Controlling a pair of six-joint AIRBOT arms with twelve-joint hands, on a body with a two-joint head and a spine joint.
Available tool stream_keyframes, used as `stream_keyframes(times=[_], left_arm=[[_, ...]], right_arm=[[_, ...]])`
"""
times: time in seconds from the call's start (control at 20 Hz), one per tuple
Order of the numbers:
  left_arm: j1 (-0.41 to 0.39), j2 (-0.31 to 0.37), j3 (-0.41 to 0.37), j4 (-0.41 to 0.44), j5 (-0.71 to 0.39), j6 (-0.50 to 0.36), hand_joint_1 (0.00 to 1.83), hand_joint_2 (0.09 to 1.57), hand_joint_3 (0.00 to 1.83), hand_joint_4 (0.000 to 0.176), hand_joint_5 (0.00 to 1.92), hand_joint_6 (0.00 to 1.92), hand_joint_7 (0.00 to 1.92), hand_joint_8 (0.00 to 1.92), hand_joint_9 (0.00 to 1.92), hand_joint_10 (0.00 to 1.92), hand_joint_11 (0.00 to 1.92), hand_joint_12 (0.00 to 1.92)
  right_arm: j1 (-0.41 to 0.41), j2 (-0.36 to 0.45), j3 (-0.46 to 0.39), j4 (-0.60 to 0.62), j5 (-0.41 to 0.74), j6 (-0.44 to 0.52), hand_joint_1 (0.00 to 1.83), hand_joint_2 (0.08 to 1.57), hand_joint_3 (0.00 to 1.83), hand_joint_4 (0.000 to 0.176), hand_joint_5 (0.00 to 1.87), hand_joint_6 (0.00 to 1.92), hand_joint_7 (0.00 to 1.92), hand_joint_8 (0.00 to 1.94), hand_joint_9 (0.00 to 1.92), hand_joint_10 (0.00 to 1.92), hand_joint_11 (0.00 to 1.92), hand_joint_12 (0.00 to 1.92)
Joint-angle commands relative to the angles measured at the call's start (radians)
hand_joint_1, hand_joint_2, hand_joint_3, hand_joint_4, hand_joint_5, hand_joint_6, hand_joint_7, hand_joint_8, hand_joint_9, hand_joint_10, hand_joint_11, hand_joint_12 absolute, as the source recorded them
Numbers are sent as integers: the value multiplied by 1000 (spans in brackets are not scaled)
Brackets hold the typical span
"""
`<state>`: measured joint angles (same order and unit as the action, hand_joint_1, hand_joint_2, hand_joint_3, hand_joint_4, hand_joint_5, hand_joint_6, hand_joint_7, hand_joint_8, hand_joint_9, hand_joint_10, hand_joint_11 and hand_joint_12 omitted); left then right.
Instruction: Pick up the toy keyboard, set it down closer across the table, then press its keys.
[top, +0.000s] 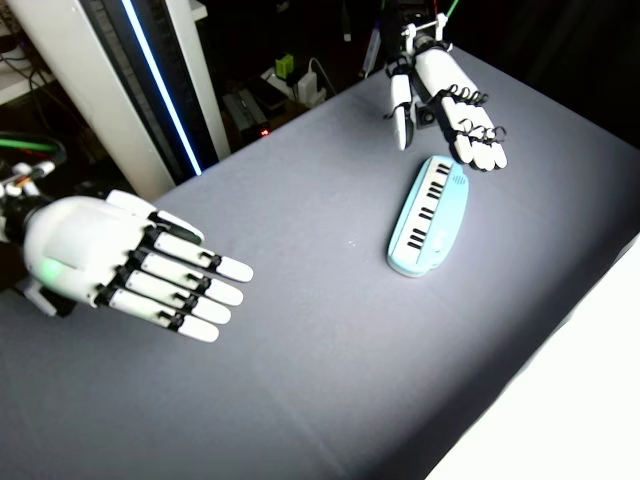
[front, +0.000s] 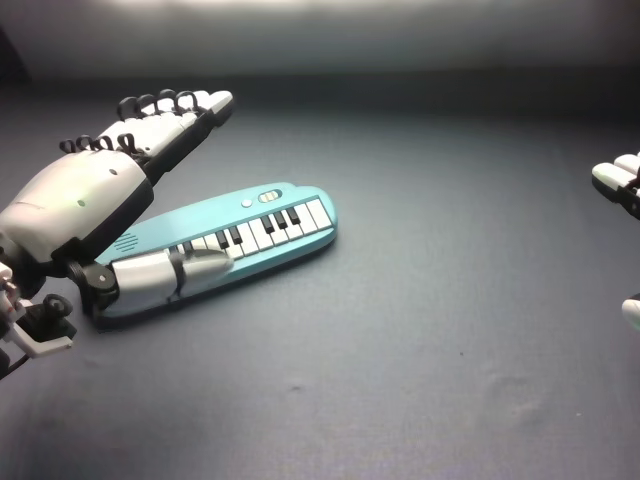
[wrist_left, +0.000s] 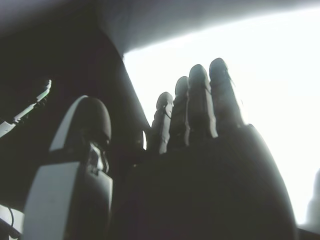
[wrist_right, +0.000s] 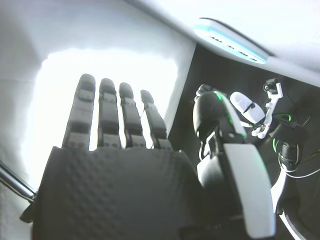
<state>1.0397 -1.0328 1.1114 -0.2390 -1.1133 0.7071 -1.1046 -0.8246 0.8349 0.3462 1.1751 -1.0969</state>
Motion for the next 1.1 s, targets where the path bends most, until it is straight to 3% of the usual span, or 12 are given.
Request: stream_keyframes(times=[0.0,0.15,0.2,0.3,0.35,0.5,0.7,0.75,0.85,1.05], left_arm=[[-6,-6,5,7,-126,-4,904,1074,14,27,0,0,0,0,0,0,0,0],[-6,-6,9,7,-114,-4,895,1077,12,27,0,0,0,0,0,0,0,0],[-8,-5,10,5,-87,8,849,1046,0,56,0,0,0,0,0,0,0,0],[-25,-1,13,3,-21,50,846,1041,0,60,0,0,0,0,0,0,0,0],[-36,0,21,1,24,72,752,1007,0,77,0,0,0,0,0,0,0,0],[-66,-13,66,-7,140,90,686,964,0,62,0,0,0,0,0,0,0,0],[-119,-54,125,-39,297,157,700,958,0,80,0,0,0,0,0,0,0,0],[-127,-73,149,-49,334,160,729,944,0,106,0,0,0,0,0,0,0,0],[-137,-104,190,-80,393,174,714,952,0,120,0,0,0,0,0,0,0,0],[-168,-143,227,-135,482,264,689,946,0,121,0,0,0,0,0,0,0,0]], right_arm=[[10,4,5,-7,120,4,402,1370,10,0,0,0,0,0,0,0,0,0],[10,4,4,-7,120,4,417,1372,7,0,0,0,0,0,0,0,0,0],[10,4,4,-7,120,4,413,1371,5,0,0,0,0,0,0,0,0,0],[9,4,4,-4,120,4,411,1372,5,0,0,0,0,0,0,0,0,0],[9,4,3,-3,120,4,423,1373,4,0,0,0,0,0,0,0,0,0],[9,4,2,-2,120,4,420,1373,2,0,0,0,0,0,0,0,0,0],[4,4,1,3,121,4,439,1375,1,0,0,0,0,0,0,0,0,0],[4,4,1,4,121,4,454,1377,2,0,0,0,0,0,0,0,0,0],[2,4,0,7,120,4,448,1379,2,0,0,0,0,0,0,0,0,0],[-5,4,0,15,121,5,406,1383,3,22,0,0,0,0,0,0,0,0]])
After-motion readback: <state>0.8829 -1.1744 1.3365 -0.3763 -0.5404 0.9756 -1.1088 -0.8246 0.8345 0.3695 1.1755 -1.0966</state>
